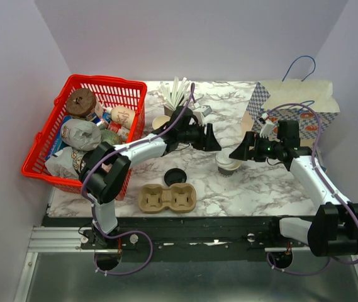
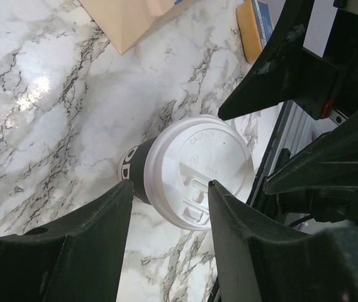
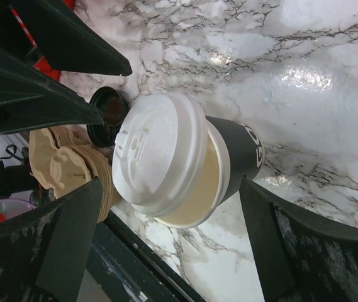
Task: Pack the takeout coffee
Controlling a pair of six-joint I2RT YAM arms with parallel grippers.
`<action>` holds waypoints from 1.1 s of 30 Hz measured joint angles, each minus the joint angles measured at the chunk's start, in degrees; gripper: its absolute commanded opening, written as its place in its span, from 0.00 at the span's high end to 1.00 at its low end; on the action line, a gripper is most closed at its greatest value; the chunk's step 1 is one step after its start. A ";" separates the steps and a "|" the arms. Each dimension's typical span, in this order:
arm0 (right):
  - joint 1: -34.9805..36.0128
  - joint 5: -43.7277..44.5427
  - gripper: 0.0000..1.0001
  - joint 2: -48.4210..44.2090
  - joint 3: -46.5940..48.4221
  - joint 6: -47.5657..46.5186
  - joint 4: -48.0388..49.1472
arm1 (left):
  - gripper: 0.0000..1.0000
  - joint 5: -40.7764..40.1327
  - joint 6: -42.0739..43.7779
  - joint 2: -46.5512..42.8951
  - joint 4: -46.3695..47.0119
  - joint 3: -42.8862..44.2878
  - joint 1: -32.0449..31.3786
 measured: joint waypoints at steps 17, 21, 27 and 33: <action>0.00 -3.34 0.02 -1.64 -4.55 1.62 0.26 | 0.41 0.04 -2.03 0.94 0.11 -1.09 -1.81; -0.02 -4.74 0.02 -2.10 -5.29 2.93 1.57 | 0.41 0.04 -2.21 0.94 0.48 -1.09 -2.36; -0.02 -6.84 0.02 -2.34 -7.58 5.97 3.78 | 0.42 0.07 -2.47 0.94 0.83 -1.09 -2.91; -0.20 -7.02 0.02 -2.34 -7.91 7.19 4.66 | 0.43 0.04 -2.51 0.94 0.96 -1.09 -2.95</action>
